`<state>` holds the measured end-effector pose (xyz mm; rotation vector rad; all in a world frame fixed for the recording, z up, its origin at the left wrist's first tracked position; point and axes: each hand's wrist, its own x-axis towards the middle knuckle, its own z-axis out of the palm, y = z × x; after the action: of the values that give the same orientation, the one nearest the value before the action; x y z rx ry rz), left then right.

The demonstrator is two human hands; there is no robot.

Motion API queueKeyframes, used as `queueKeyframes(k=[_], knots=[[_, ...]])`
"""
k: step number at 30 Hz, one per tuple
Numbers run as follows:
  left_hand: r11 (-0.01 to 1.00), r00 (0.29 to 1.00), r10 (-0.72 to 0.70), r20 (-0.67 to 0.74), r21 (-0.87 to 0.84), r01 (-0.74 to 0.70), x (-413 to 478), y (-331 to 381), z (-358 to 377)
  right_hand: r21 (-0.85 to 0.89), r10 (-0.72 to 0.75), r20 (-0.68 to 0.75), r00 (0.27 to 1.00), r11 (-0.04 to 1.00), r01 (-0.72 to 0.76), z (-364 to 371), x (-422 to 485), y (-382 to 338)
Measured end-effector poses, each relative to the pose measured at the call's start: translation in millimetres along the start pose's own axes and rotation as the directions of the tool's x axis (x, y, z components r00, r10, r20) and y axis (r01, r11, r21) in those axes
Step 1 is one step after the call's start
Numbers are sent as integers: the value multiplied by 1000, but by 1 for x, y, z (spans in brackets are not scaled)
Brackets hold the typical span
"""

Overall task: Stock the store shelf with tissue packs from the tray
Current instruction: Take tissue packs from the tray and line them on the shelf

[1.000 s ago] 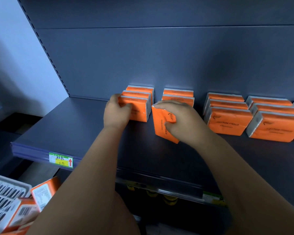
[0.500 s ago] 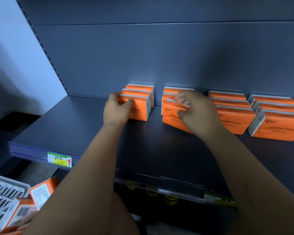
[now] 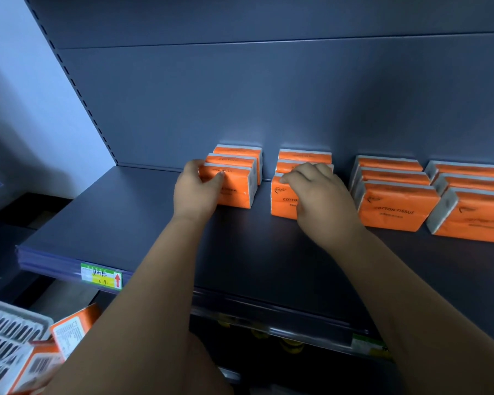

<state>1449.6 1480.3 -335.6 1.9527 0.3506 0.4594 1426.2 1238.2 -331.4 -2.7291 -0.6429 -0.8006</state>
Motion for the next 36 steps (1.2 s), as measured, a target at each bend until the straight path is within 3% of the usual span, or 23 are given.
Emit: queueKeyframes(k=[8,13,18,22,27,31,36], knots=[[999,1000,9,16,38,-9,-2,-1,-3,-166,79,-3,997,983,-79,4,2,-2],[995,999,36,28,92,-38,-9,1,-4,-148,66,-20,998,987,-68,1,-2,-11],[975,992,123,38,179,-128,-19,3,-14,-14,82,-60,995,996,-83,-4,-5,-35],[968,980,194,35,156,-197,-40,8,-40,139,103,-50,993,986,-96,-14,-11,-64],[863,946,296,-129,460,-207,-107,3,-93,412,156,46,987,897,-161,-37,-18,-117],[734,943,251,-216,678,-40,-183,-39,-154,531,15,49,999,846,-38,-57,-33,-199],[625,932,168,-323,765,152,-265,-94,-242,516,-348,24,937,808,286,-45,-58,-309]])
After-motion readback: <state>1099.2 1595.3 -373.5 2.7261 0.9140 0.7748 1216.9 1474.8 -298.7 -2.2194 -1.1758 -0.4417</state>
